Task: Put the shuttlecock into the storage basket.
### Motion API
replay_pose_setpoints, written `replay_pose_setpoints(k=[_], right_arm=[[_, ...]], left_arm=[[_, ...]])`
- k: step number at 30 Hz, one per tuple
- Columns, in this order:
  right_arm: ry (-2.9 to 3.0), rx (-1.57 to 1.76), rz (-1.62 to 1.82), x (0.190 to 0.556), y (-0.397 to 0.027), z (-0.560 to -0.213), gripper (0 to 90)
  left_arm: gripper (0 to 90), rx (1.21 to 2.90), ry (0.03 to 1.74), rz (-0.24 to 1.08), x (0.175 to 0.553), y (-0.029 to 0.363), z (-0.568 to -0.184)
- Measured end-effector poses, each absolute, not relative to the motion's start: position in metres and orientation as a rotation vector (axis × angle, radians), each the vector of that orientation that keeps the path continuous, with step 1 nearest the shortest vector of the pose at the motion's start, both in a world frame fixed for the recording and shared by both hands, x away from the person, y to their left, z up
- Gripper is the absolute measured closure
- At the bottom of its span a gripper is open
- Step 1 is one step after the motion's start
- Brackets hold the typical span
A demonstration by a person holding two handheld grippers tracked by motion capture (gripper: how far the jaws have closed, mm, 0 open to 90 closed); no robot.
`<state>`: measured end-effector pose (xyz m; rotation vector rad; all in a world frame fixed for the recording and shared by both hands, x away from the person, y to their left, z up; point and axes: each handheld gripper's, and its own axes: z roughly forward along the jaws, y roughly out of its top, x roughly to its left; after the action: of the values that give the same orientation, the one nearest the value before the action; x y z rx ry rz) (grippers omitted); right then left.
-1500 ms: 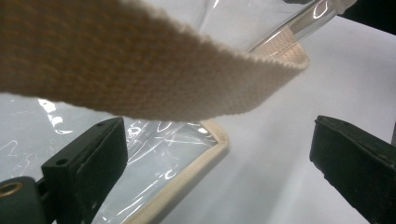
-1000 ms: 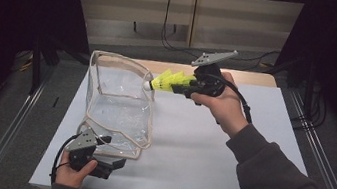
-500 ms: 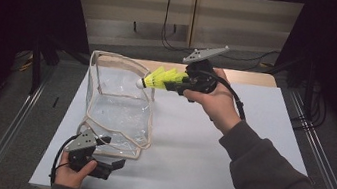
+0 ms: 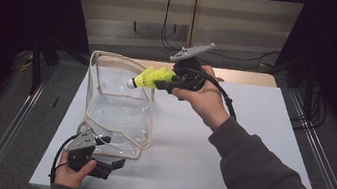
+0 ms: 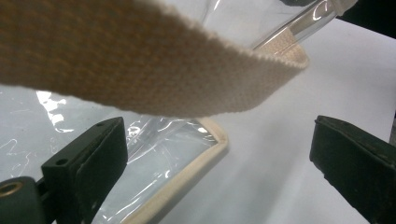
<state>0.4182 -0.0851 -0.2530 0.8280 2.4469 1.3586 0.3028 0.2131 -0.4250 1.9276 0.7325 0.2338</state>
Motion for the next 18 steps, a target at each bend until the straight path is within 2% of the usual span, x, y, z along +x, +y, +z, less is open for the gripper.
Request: replay_pose_setpoints(k=[18], right_arm=[[2.461,0.812,1.323,0.424,-0.058,-0.258,79.8]], left_arm=[[4.2,1.927,0.737,0.232,0.302,0.214,-0.424]])
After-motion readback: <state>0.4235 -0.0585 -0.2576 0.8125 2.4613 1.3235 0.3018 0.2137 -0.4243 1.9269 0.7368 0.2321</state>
